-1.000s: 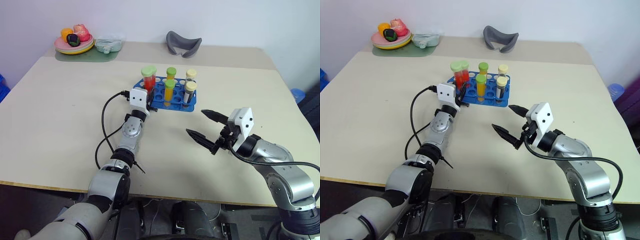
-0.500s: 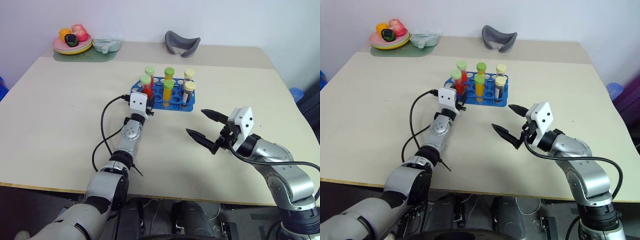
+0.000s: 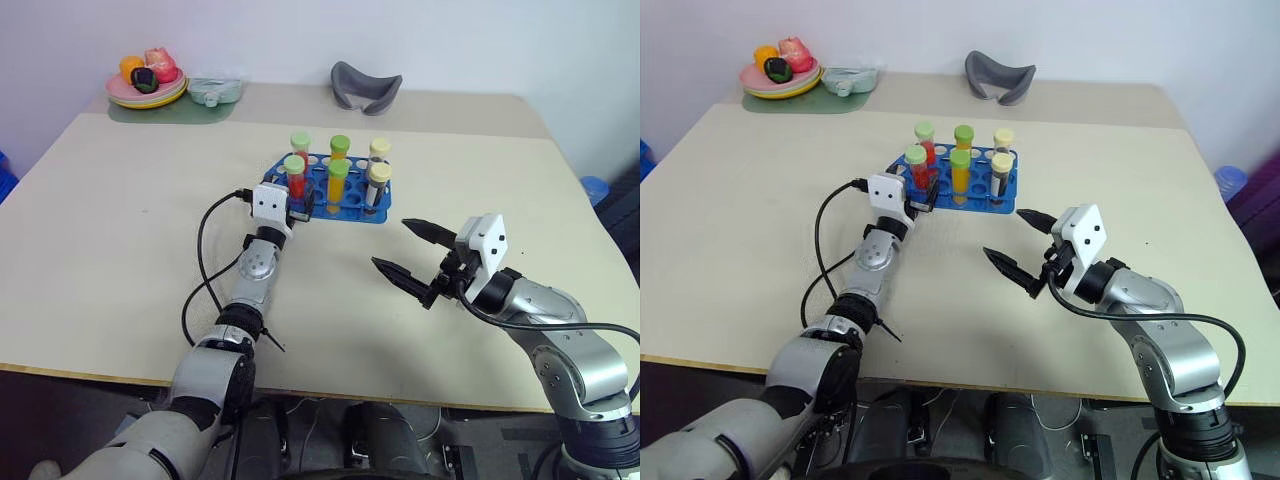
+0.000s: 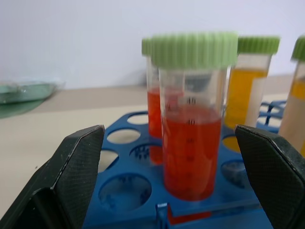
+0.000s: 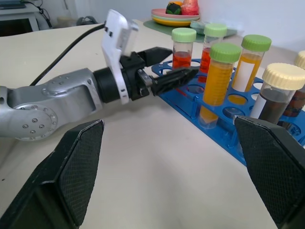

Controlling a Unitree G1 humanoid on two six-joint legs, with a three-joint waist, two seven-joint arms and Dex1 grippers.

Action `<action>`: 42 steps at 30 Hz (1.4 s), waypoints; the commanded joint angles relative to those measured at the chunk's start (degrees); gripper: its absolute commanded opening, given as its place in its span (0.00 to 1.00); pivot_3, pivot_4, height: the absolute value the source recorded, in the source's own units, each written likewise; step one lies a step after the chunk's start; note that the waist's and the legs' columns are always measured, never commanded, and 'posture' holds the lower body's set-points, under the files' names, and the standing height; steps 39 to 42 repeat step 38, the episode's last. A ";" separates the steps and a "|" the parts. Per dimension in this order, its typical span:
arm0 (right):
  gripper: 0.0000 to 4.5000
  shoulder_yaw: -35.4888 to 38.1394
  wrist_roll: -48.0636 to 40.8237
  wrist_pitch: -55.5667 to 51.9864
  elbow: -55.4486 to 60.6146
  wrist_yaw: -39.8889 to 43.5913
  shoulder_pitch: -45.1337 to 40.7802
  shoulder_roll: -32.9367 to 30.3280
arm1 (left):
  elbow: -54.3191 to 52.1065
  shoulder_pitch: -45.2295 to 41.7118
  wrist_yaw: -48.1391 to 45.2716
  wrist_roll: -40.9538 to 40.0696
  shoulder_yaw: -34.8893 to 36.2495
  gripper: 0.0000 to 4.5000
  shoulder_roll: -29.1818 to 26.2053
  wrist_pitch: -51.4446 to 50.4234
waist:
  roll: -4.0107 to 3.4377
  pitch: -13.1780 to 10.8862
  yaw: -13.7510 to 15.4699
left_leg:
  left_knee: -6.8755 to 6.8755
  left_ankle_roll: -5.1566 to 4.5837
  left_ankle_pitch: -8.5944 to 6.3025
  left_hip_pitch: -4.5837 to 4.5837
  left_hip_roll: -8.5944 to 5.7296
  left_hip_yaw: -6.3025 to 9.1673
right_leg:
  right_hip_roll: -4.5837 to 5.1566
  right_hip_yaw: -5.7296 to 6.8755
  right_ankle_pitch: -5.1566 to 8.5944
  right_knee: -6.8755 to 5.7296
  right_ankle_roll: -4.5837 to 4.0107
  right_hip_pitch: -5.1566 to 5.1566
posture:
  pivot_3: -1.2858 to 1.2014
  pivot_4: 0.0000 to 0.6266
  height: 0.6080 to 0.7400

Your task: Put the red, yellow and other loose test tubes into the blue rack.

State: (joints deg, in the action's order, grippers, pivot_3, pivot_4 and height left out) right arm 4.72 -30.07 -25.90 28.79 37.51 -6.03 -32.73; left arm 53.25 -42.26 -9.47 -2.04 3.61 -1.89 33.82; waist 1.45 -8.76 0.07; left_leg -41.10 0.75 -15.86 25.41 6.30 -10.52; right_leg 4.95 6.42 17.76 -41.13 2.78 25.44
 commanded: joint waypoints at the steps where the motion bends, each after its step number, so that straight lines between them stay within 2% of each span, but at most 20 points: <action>1: 0.99 0.89 -0.38 0.43 2.03 -0.19 -0.05 -0.07 | -9.86 4.09 -5.12 -2.79 -0.16 0.99 -1.93 -2.77 | 0.00 0.00 -0.23 | 0.00 0.00 0.00 0.00 0.00 0.00 | -0.01 0.00 0.00 0.00 0.00 0.00 | 0.52 0.24 0.61; 5: 0.99 1.32 -0.45 0.11 2.23 -0.21 0.32 -0.48 | -23.39 11.60 -10.88 -7.20 -0.36 0.99 -4.02 -9.58 | 0.00 0.00 -0.77 | 0.03 0.02 0.01 0.00 0.02 0.04 | 0.00 0.00 0.00 0.00 0.00 0.00 | 0.52 0.24 0.61; 9: 0.99 4.02 -0.53 0.11 1.41 1.04 1.76 -2.70 | -39.91 22.87 -18.14 -13.77 0.67 0.99 -9.90 -18.61 | -0.02 0.00 -0.92 | 0.04 0.03 0.01 -0.01 0.03 0.06 | 0.00 0.00 0.00 0.01 0.00 -0.01 | 0.52 0.24 0.61; 13: 0.99 6.62 0.17 1.61 -1.32 3.14 3.26 -5.36 | -46.91 29.37 -20.03 -16.99 3.10 0.99 -14.67 -24.68 | -0.04 0.01 -0.69 | 0.06 0.04 0.02 -0.05 0.05 0.13 | 0.01 -0.01 0.00 0.00 0.00 -0.02 | 0.52 0.24 0.61; 19: 0.99 10.50 0.11 1.99 -4.20 4.51 5.44 -7.25 | -52.47 35.53 -24.24 -19.15 5.73 0.99 -20.60 -28.59 | -0.04 0.01 -0.61 | 0.05 -0.01 -0.01 -0.04 0.02 0.16 | 0.05 0.00 0.01 0.02 0.00 -0.05 | 0.52 0.24 0.61; 25: 0.99 19.30 -1.37 0.25 -4.99 5.69 11.50 -10.28 | -56.23 42.40 -27.93 -22.77 12.26 0.99 -27.75 -32.41 | -0.05 0.01 -0.71 | 0.08 -0.01 -0.01 -0.05 0.04 0.16 | 0.05 -0.01 0.01 0.02 -0.01 -0.02 | 0.52 0.24 0.61; 30: 0.99 23.25 -1.77 0.22 -5.16 8.24 16.15 -11.46 | -57.34 44.94 -28.62 -23.40 15.36 0.99 -30.56 -34.03 | -0.05 0.01 -0.49 | 0.08 -0.37 -0.23 -0.05 0.03 0.17 | 0.10 0.00 0.01 0.05 -0.02 -0.03 | 0.52 0.24 0.61; 42: 0.99 20.96 -1.73 0.58 -4.08 7.27 17.72 -9.27 | -57.61 45.25 -29.58 -24.17 17.34 0.99 -31.87 -36.11 | -0.09 0.02 -0.73 | 0.09 -0.39 -0.25 -0.05 0.05 0.17 | 0.08 0.00 0.02 0.07 -0.02 -0.03 | 0.52 0.24 0.61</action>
